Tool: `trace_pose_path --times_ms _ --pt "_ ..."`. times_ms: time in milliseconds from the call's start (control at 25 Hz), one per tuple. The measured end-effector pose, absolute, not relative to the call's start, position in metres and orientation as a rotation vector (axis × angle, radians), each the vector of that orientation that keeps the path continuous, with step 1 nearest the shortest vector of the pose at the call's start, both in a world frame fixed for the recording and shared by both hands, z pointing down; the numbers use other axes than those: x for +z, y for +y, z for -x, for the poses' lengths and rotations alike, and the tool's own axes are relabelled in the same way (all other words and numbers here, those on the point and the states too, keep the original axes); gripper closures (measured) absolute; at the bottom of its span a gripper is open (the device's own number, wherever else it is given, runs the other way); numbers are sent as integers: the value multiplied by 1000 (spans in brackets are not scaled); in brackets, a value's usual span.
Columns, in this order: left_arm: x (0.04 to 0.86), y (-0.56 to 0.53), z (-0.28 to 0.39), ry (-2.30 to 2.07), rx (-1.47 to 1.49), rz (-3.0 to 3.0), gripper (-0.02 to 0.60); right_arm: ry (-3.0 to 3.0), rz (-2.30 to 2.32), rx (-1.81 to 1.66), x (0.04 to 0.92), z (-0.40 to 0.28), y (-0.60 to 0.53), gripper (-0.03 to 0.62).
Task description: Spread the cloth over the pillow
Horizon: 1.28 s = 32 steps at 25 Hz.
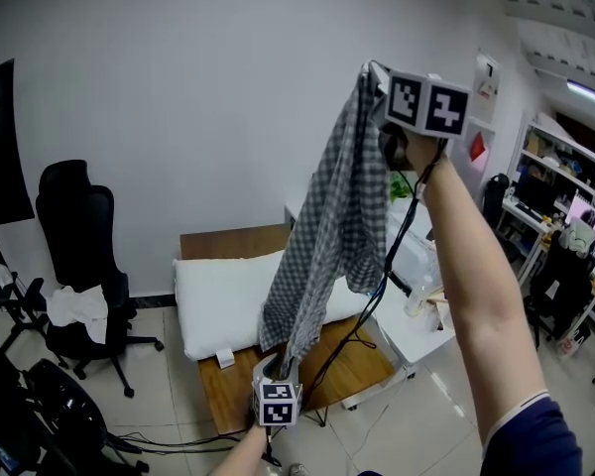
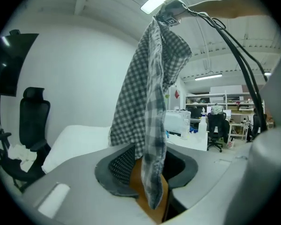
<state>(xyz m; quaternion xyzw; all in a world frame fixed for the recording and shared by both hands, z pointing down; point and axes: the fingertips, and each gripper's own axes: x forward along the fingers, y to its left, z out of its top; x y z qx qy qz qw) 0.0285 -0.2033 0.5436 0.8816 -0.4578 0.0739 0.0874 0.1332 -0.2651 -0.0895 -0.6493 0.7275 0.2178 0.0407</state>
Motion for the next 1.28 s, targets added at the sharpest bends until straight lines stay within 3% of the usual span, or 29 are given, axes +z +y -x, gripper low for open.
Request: trace_pose_path --times_ms 80,120,400,800,1280 --pt "541 -204 -19 -1413 210 -2605 493 2226 1997 668 -90 -135 -265 572" --pt "539 -204 -15 -1433 211 -2599 572 2224 2000 666 -90 -137 -264 572" --pt "514 -222 31 -1526 112 -2555 571 2202 1997 607 -82 -154 -264 572" --pt "410 -281 160 -1819 -77 -2457 571 2164 2047 509 -51 -201 -257 572" --pt "274 -339 227 -1979 -154 -2476 571 2130 2094 427 -1 -255 -242 572"
